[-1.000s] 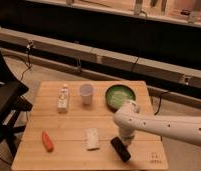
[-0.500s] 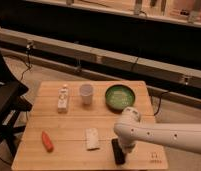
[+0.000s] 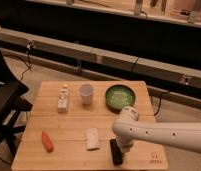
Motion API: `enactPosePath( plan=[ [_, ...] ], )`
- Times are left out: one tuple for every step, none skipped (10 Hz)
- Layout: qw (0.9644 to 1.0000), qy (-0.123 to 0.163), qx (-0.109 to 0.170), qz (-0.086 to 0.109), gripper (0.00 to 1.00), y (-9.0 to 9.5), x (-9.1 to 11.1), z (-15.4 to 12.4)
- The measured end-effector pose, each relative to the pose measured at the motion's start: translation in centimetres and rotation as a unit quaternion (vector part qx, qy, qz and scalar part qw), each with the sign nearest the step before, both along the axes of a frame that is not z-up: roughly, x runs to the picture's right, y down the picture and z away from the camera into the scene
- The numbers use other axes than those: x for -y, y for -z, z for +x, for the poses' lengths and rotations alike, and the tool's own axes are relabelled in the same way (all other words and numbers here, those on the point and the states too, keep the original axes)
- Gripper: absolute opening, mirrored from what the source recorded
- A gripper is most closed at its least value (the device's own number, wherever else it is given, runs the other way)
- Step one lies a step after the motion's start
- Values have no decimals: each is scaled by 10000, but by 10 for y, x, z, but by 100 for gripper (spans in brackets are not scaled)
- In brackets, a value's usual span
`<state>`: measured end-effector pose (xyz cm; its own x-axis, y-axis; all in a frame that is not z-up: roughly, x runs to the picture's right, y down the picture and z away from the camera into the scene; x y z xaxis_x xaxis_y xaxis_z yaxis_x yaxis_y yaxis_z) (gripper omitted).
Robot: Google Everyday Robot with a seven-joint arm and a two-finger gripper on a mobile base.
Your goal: Push the eraser across the table
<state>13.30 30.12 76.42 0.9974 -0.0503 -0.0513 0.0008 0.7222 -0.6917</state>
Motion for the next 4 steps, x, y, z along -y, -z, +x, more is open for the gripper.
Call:
enactPosePath(
  plan=[
    [10000, 14, 21, 5, 0, -3, 3, -4],
    [10000, 50, 53, 1, 0, -2, 2, -7],
    [10000, 62, 60, -6, 0, 1, -2, -10],
    [10000, 48, 82, -3, 0, 2, -3, -11]
  ],
)
